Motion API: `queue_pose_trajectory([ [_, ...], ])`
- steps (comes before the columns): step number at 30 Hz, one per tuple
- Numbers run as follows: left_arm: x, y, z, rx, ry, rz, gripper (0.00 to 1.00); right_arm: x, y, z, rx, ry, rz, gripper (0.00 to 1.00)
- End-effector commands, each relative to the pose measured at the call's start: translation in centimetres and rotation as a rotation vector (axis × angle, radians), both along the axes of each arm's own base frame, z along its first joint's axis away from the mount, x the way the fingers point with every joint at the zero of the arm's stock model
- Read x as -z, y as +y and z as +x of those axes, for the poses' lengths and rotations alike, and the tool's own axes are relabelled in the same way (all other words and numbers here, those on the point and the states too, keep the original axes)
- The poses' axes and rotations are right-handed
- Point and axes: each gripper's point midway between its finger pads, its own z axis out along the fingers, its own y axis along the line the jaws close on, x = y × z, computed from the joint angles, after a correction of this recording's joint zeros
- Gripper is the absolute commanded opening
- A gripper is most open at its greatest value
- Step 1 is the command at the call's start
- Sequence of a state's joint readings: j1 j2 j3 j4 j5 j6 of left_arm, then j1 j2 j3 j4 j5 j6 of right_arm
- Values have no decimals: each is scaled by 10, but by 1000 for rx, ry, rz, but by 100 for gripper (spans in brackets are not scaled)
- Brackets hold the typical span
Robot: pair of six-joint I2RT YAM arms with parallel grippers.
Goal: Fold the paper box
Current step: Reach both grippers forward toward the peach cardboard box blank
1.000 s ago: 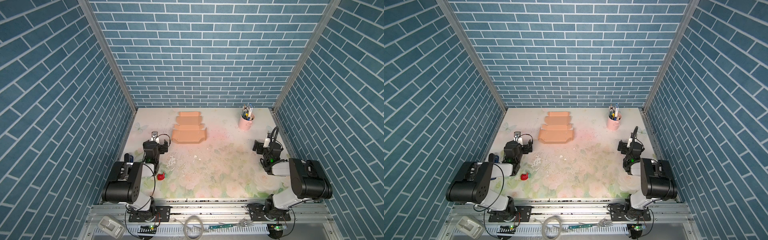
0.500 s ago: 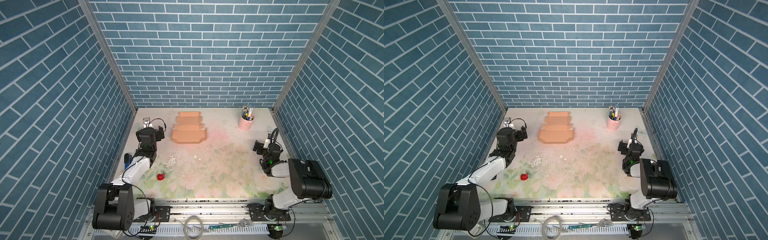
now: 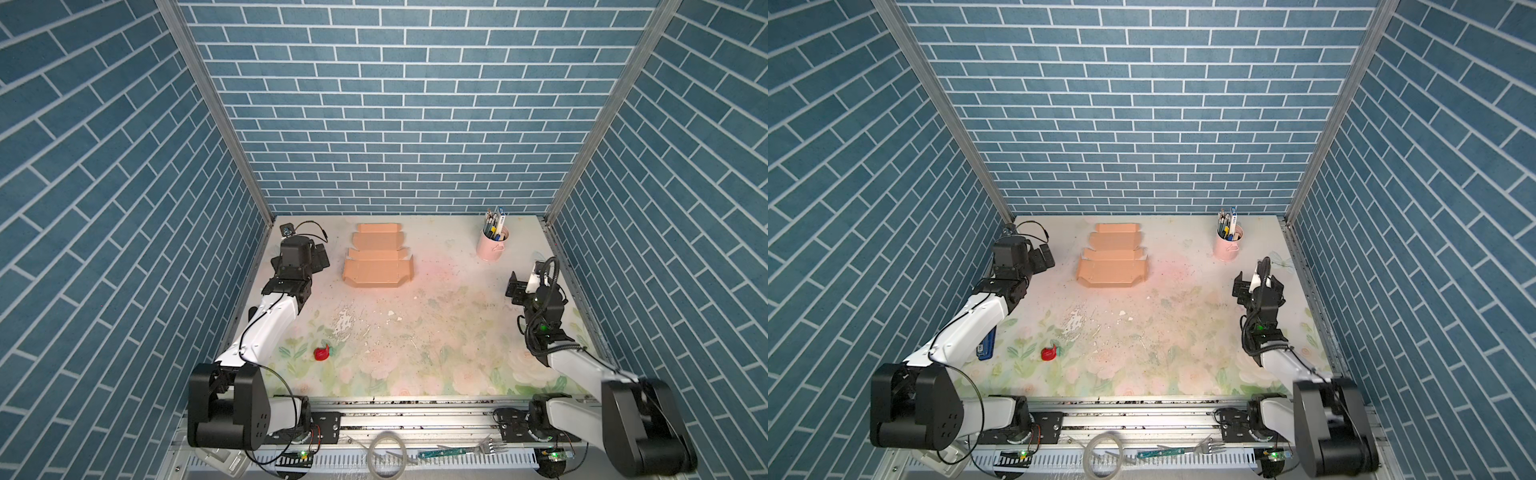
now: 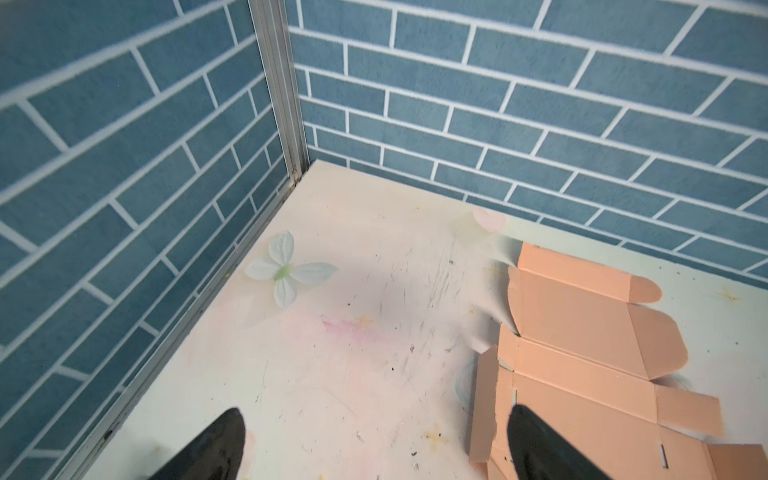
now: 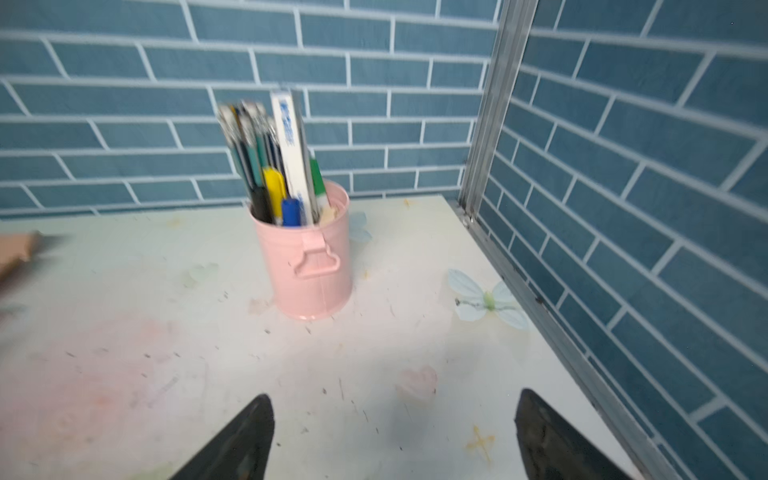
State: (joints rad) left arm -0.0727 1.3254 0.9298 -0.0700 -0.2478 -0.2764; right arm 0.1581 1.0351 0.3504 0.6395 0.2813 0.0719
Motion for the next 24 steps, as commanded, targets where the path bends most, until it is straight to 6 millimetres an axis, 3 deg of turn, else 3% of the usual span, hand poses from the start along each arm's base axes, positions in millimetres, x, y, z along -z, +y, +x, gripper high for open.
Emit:
queue_pose_trajectory([
  [1,15,-7,2,22,86,-17,99,-9,1,-19,33,34,73,91],
  [7,38,-16,12,58,173,-52,100,-18,48,-25,-132,130,106,89],
  [14,44,-23,14,83,217,-77,100,-17,139,-24,-381,269,114,86],
  [19,55,-34,15,112,260,-139,100,1,189,-28,-474,367,157,84],
  [24,65,-43,0,45,344,-281,98,17,218,-31,-508,451,178,82],
])
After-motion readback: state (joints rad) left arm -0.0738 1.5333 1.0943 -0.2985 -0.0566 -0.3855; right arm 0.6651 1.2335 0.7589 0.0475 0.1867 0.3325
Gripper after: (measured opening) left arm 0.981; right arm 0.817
